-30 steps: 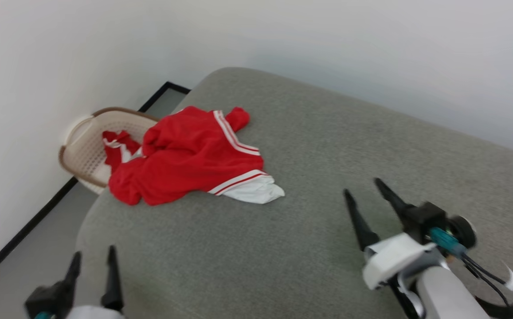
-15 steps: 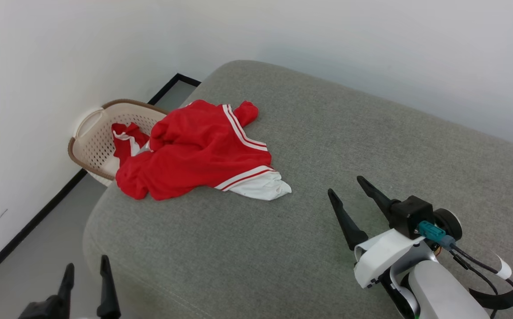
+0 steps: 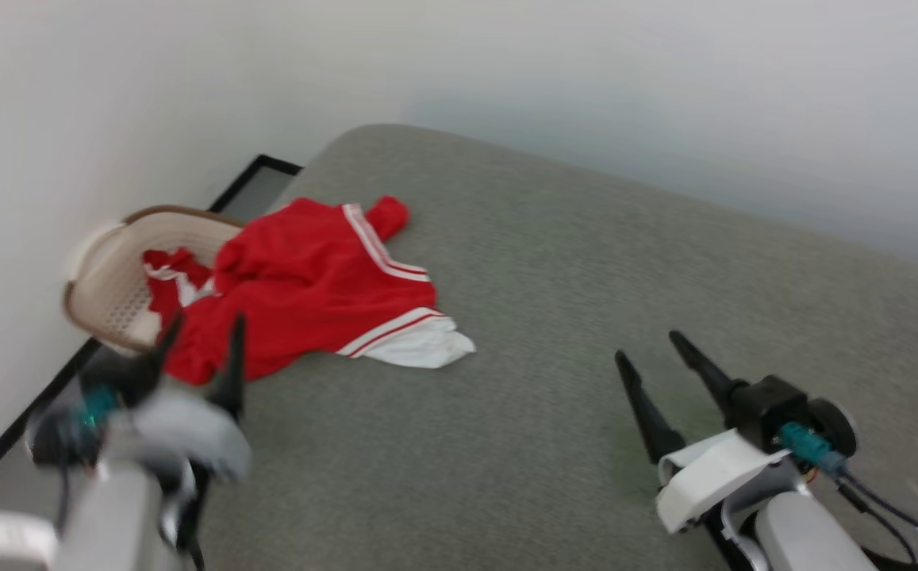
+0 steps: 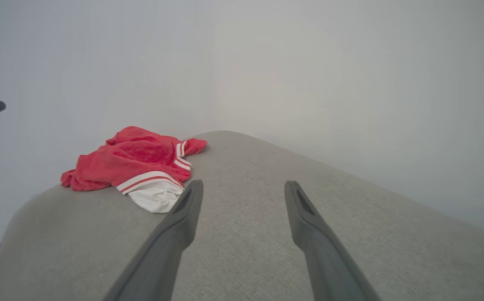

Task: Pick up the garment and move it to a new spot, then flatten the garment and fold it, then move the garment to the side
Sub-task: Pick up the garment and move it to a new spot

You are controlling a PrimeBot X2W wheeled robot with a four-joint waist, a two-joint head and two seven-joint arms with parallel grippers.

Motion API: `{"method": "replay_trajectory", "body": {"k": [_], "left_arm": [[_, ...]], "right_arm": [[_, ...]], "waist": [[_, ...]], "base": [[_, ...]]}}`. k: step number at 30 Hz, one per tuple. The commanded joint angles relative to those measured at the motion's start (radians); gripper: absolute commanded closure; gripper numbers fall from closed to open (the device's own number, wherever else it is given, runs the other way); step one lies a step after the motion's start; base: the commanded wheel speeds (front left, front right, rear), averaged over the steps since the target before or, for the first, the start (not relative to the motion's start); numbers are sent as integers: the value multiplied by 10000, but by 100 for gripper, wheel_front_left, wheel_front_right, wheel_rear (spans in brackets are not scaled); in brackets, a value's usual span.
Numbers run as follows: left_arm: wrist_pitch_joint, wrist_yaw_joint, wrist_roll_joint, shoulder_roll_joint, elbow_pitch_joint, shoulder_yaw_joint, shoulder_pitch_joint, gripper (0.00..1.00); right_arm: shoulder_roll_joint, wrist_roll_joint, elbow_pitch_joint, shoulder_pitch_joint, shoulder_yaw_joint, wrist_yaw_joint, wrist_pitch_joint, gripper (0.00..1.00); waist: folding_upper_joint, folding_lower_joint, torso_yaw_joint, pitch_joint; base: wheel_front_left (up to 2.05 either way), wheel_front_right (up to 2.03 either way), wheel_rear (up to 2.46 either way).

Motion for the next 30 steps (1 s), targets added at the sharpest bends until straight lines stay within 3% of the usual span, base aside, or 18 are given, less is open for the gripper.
{"method": "replay_trajectory", "body": {"k": [1, 6, 8, 15, 21, 30], "left_arm": [[75, -16, -251, 134, 179, -122, -417, 0], [966, -20, -2244, 1212, 1823, -537, -2466, 0], [1309, -17, -2650, 1815, 2508, -729, -3163, 0], [3163, -20, -3747, 2984, 4562, -1444, -4542, 0], [4788, -4, -4245, 3470, 6083, -1624, -4843, 0], [6090, 262, -4781, 3322, 7277, -1355, -4935, 0]], "right_arm": [[-71, -31, -57, -167, -82, -6, -7, 0], [-45, -162, -270, -524, -259, -6, -5, 0], [35, -203, -381, -672, -322, -6, -5, 0], [348, -199, -649, -783, -441, -6, -7, 0], [472, -219, -820, -747, -441, -6, -7, 0], [542, -266, -976, -854, -535, -6, -5, 0]], "waist": [[0, 0, -1662, 1288], [0, 0, -3014, 2259], [0, 0, -3484, 2518], [0, 0, -4694, 2802], [0, 0, -5253, 2866], [0, 0, -5614, 3312]], "base": [[0, 0, 0], [0, 0, 0], [0, 0, 0], [0, 0, 0], [0, 0, 0], [0, 0, 0]]}}
